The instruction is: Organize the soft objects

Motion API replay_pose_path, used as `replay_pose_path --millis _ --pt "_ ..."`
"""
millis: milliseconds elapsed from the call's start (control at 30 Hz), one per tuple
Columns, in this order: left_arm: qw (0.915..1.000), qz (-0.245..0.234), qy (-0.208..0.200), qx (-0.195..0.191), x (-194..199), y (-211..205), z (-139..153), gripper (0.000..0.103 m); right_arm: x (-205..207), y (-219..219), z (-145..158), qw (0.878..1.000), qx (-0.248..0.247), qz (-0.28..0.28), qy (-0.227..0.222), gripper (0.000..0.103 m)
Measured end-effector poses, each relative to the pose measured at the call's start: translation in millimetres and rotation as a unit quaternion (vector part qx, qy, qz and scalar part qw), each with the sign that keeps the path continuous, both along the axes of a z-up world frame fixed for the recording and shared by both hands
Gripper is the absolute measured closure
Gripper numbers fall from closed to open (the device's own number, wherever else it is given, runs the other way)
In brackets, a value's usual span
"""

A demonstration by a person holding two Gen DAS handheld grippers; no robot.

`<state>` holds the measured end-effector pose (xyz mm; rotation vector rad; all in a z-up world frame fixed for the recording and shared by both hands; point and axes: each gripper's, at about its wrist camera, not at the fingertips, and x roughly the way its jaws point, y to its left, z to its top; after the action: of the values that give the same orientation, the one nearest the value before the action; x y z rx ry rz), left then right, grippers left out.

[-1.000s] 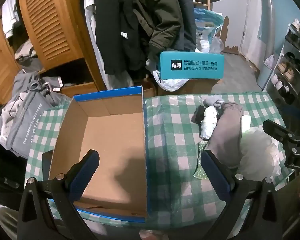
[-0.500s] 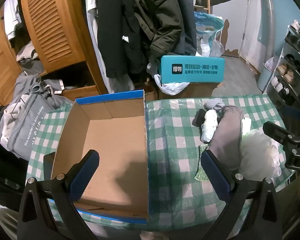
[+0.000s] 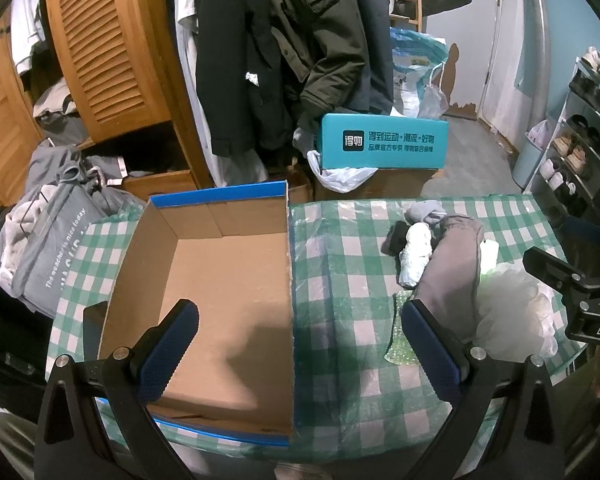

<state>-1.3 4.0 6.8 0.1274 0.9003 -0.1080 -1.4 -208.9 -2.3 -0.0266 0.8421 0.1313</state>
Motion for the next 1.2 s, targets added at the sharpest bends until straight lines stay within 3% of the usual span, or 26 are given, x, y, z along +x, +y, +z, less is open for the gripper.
replay_pose_path --millis 1200 --pt "1.0 0.004 -0.003 -0.007 -1.5 -0.5 3.2 0.001 -2.0 -1.2 2.0 1.0 -0.001 0.002 -0.002 0.001"
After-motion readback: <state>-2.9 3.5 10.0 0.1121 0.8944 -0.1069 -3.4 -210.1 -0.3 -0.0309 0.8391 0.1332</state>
